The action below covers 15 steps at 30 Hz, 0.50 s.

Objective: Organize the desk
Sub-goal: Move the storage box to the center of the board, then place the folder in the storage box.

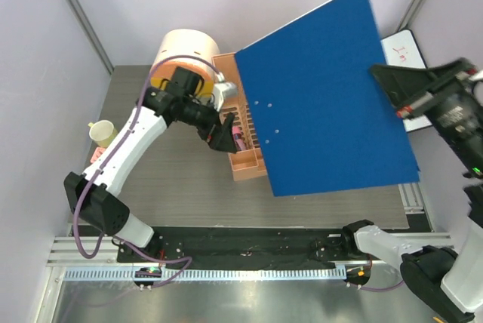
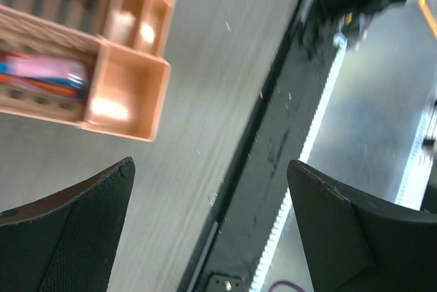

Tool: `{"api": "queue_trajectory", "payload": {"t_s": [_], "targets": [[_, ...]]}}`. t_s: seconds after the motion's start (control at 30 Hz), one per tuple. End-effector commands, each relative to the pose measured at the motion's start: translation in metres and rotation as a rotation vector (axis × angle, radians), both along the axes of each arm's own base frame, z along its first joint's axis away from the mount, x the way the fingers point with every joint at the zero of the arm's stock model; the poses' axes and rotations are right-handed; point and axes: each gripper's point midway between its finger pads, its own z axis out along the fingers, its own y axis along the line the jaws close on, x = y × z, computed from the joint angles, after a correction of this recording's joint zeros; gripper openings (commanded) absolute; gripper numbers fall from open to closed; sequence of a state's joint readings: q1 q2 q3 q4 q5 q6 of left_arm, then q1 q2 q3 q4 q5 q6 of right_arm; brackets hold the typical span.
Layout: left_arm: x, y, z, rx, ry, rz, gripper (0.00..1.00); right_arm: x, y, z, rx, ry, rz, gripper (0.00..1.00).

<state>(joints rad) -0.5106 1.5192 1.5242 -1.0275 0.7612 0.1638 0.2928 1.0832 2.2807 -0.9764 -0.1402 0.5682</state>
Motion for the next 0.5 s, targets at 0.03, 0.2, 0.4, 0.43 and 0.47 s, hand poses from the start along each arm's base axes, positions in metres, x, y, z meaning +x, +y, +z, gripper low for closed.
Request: {"api": "queue_trajectory", "payload": {"t_s": [0.03,0.2,0.4,0.43,0.47], "targets": [[0.017,-0.001,0.07,-0.182,-0.055,0.067,0.93,0.049,0.034,0.007,0.087,-0.056,0.109,0.01],[0.025,-0.017,0.118,-0.385,-0.071,0.092,0.94,0.078,0.035,-0.01,0.038,-0.067,0.066,0.01],[0.033,-0.028,0.121,-0.449,0.054,0.129,0.93,0.106,0.039,-0.025,0.028,-0.072,0.038,0.01],[0.038,-0.031,0.126,-0.475,0.038,0.135,0.93,0.109,0.04,-0.027,0.028,-0.074,0.038,0.01],[0.038,-0.031,0.126,-0.478,0.051,0.149,0.93,0.115,0.041,-0.032,0.027,-0.065,0.032,0.01]]}}
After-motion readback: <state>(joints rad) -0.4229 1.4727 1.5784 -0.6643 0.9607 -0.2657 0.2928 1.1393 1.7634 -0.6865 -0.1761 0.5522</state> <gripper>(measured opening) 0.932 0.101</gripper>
